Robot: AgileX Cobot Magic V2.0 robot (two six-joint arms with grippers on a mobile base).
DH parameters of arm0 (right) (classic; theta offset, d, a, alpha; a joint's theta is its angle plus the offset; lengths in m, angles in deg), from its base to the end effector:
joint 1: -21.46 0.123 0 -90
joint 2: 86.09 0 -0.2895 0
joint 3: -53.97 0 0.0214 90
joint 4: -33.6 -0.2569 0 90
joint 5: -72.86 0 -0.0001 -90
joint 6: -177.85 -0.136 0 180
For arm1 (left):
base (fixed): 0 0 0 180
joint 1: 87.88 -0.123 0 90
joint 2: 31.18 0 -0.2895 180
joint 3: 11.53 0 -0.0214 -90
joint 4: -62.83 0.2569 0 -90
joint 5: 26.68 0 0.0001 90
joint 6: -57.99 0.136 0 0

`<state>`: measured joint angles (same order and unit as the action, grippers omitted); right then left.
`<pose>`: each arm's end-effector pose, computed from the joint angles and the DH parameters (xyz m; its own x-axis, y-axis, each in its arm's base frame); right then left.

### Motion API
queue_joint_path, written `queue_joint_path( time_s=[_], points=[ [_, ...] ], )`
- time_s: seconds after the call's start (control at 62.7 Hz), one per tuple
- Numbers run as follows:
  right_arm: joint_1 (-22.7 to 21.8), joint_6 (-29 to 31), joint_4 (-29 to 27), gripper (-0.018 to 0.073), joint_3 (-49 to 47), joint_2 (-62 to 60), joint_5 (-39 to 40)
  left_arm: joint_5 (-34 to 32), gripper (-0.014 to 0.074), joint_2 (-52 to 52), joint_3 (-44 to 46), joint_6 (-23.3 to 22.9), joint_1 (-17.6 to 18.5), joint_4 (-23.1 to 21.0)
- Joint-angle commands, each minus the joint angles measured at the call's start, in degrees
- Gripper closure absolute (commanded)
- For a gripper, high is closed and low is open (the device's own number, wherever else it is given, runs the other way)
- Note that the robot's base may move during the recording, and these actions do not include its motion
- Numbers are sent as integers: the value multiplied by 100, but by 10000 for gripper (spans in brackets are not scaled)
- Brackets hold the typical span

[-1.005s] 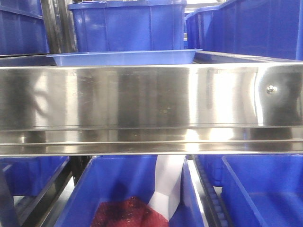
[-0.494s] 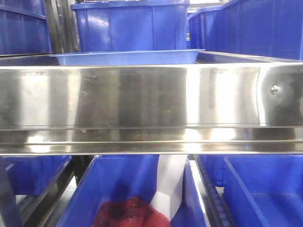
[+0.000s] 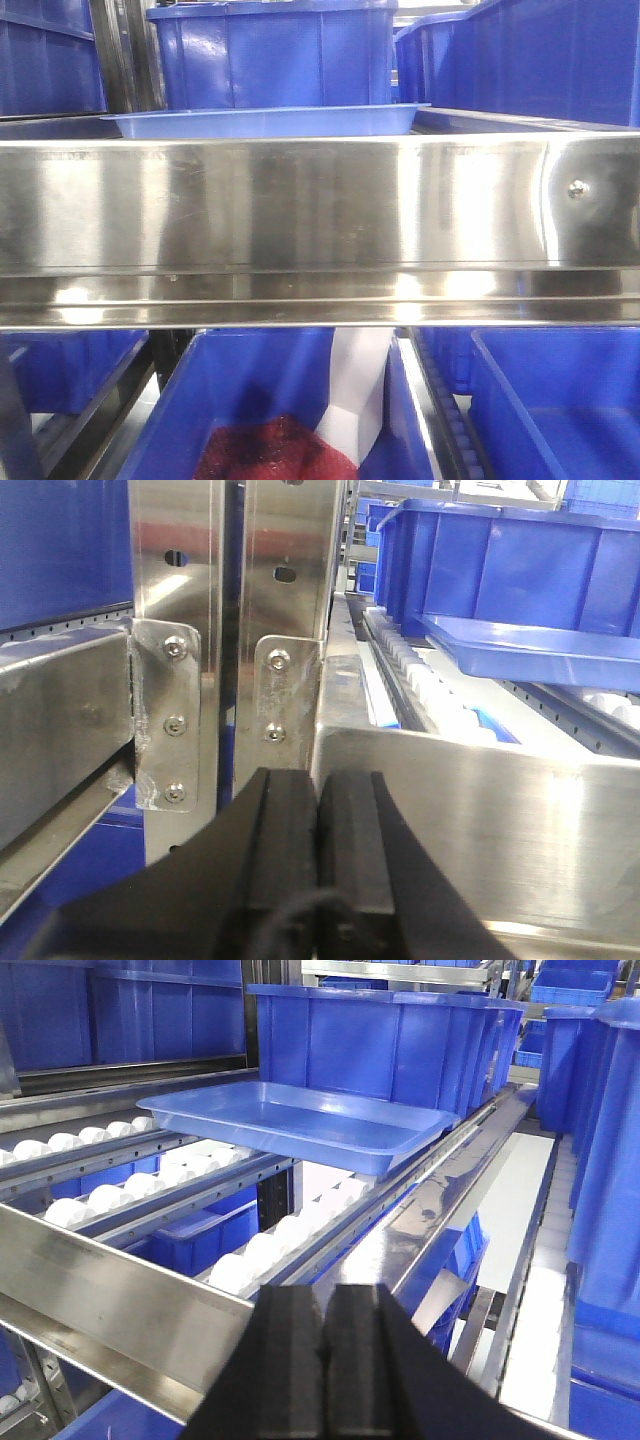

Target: Grab blue tray and place on right shelf

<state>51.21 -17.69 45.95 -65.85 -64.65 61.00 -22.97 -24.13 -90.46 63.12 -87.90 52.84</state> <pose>0.1047 0.0530 0.2797 -0.0761 0.0257 -0.9968 -0.4539 0.8892 0.0576 0.1034 -0.0015 0.1987 0.0054 -0.0844 -0.9964 0.0114 0.9964 -0.0843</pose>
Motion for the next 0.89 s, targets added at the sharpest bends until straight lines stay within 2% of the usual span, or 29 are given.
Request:
queue_joint_path(
  time_s=[0.0, 0.319, 0.399, 0.51, 0.654, 0.766, 0.877],
  points=[
    [4, 65, 104, 502, -174, 42, 514, -518, 645, -67, -174, -24, -3, -56],
    [-1, 65, 104, 502, -160, 40, 537, -518, 645, -67, -174, -24, 2, -56],
    [-153, 96, 59, 502, -117, 40, 499, -518, 645, -67, -174, -24, -3, -56],
    [-841, 684, -710, 502, -42, 35, 499, -518, 645, -67, -174, -24, -3, -56],
    [-2024, 1554, -1619, 502, 200, -212, 543, -518, 645, -67, -174, -24, -3, -56],
    [-2711, 1655, -1769, 502, 566, -631, 652, -518, 645, -67, -174, -24, -3, -56],
    [-3084, 1655, -1773, 502, 994, -1024, 701, -518, 645, -67, -174, -24, -3, -56]
  ],
)
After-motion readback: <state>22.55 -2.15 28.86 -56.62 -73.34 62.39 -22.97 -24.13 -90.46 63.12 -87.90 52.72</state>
